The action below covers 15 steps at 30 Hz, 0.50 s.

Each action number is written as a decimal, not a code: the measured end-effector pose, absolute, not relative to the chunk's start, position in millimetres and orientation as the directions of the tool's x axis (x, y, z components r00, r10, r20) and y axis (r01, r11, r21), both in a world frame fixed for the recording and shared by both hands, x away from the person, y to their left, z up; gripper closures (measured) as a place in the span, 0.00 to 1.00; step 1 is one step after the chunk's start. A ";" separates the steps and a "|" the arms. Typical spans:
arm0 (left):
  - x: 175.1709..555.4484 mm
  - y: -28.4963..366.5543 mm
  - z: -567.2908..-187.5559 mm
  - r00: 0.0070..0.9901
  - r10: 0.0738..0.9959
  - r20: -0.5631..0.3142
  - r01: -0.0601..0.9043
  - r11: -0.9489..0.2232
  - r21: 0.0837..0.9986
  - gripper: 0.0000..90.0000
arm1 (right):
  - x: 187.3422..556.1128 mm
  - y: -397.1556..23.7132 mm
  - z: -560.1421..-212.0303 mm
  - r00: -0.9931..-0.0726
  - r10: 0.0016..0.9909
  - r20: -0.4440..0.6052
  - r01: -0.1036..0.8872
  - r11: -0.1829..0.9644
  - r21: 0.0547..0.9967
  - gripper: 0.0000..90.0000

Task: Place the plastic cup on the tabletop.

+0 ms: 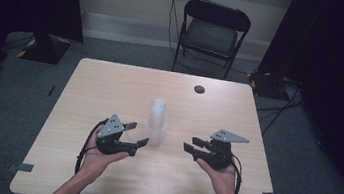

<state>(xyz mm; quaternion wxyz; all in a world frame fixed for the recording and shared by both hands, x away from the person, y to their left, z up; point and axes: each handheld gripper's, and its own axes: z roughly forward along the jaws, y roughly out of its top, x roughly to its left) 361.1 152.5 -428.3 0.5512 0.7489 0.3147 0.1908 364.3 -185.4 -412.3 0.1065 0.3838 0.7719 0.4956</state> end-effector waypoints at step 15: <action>382.3 176.3 -410.2 0.679 0.734 -0.022 0.246 -0.200 0.948 0.31 | 356.0 -215.0 -421.6 -0.633 0.754 0.175 0.485 0.210 0.849 0.49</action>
